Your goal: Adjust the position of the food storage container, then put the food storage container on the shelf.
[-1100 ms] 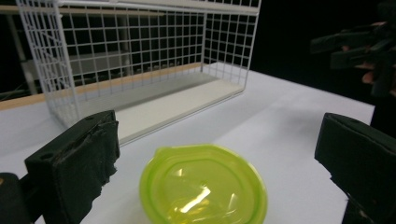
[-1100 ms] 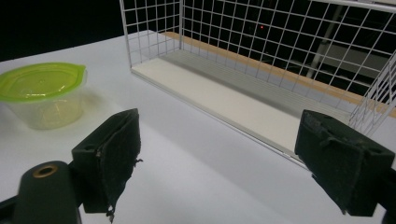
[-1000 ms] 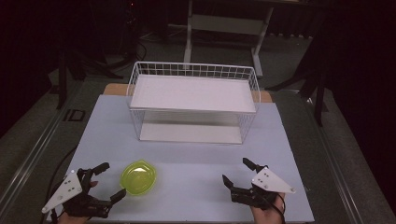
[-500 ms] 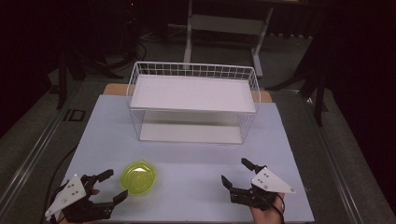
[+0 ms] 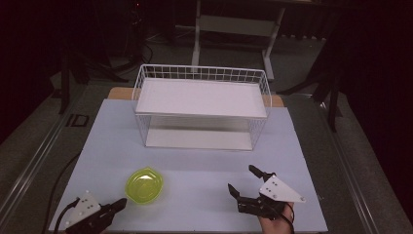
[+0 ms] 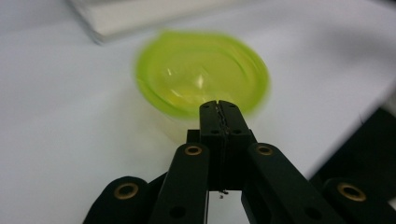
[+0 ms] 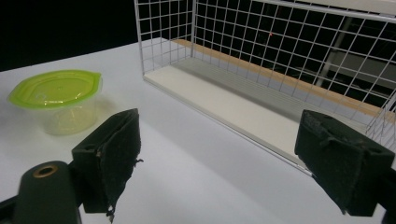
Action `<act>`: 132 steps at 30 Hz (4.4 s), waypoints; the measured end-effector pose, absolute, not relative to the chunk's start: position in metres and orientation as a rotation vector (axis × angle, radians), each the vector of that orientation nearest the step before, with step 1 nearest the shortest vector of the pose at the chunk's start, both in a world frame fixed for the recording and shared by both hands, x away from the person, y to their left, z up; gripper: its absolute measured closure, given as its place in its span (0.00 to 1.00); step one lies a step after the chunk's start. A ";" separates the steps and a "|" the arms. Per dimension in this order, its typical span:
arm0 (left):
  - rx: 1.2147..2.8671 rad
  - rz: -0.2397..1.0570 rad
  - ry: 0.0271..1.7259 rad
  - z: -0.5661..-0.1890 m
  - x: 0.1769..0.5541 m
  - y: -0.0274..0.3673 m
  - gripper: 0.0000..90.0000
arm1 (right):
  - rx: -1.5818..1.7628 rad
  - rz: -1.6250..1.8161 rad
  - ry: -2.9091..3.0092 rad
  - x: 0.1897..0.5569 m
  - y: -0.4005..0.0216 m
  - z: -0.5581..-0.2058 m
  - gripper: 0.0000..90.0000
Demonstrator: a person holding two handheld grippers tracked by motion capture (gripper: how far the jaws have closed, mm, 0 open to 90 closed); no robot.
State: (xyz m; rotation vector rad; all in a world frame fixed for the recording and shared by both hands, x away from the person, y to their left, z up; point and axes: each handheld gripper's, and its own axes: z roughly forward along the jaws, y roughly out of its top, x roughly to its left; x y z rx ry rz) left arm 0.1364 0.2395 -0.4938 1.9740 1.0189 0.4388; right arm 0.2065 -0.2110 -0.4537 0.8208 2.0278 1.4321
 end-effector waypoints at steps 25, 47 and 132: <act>2.051 0.322 1.197 -0.516 0.217 0.217 1.00 | 0.816 1.451 2.018 0.209 -0.212 -0.453 0.16; 1.990 0.292 1.201 -0.529 0.264 0.179 1.00 | 0.817 1.445 2.027 0.210 -0.212 -0.455 0.16; 1.792 0.167 0.664 -0.469 0.257 0.153 0.02 | 0.835 1.370 2.174 0.225 -0.195 -0.453 0.16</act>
